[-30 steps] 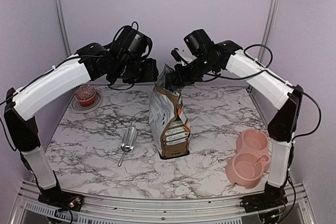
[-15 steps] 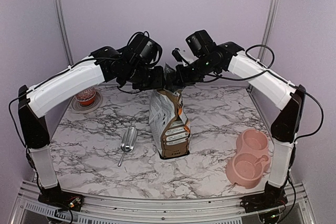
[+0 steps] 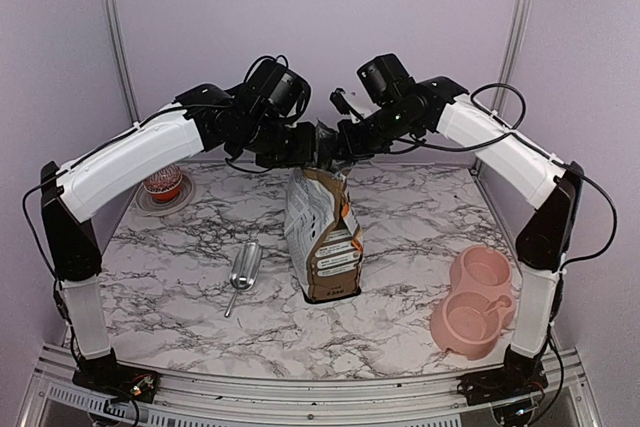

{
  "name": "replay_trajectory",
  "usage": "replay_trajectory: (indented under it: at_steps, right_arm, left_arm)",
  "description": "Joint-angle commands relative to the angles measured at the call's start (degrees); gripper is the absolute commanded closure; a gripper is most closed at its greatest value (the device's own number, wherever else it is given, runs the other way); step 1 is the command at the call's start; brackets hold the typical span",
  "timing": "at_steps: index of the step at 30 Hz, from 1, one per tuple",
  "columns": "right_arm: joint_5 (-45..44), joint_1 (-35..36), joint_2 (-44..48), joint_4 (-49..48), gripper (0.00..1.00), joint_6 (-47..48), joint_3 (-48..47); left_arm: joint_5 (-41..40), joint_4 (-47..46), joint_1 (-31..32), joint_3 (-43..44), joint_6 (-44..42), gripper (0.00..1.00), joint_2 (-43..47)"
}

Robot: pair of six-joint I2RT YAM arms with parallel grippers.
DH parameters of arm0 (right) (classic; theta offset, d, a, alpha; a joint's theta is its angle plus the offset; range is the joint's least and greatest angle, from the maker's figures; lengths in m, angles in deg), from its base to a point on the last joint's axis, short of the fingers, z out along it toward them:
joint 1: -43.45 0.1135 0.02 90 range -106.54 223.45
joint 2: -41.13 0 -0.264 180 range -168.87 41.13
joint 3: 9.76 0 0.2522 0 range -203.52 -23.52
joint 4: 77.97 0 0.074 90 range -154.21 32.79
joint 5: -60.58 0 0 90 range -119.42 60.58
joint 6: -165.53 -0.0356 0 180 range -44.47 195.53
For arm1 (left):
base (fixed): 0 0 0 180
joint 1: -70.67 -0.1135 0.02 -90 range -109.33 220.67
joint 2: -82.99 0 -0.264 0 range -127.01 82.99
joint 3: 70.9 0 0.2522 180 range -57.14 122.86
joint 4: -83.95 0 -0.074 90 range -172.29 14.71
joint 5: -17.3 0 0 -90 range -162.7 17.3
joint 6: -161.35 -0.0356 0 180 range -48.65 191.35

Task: Serve the pet food
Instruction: Adjust the pet food bag at the center of the board.

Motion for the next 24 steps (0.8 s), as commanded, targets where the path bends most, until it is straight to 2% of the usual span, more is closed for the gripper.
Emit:
replay_trajectory:
  at_steps: [1, 9, 13, 19, 20, 23, 24]
  right_arm:
    - [-0.5, -1.3, 0.8, -2.2, 1.00, 1.7, -7.7]
    - [-1.8, -3.1, -0.4, -5.5, 1.00, 2.3, -14.5]
    - [-3.5, -4.1, -0.2, -6.4, 1.00, 3.0, -15.7]
    - [-1.8, -4.4, -0.2, -9.9, 1.00, 3.2, -13.1]
    - [-0.6, -4.4, -0.4, -10.6, 1.00, 2.9, -12.6]
    - [1.5, -4.4, -0.9, -12.0, 1.00, 2.5, -11.7]
    - [1.8, -4.4, -1.0, -12.2, 1.00, 2.5, -11.3]
  left_arm:
    - [-4.4, 1.0, -1.8, 5.0, -6.6, 1.00, -0.7]
    - [-11.3, 3.3, -7.3, 13.9, -20.3, 1.00, -0.8]
    - [-13.7, 3.8, -8.2, 18.5, -27.1, 1.00, -0.6]
    - [-15.1, 3.3, -8.2, 21.3, -30.1, 1.00, -0.8]
    - [-14.5, 3.2, -8.2, 20.9, -29.6, 0.91, -0.9]
    - [-11.0, 3.2, -8.1, 19.1, -27.6, 0.56, -1.3]
    - [-10.2, 3.2, -8.1, 18.4, -26.8, 0.48, -1.3]
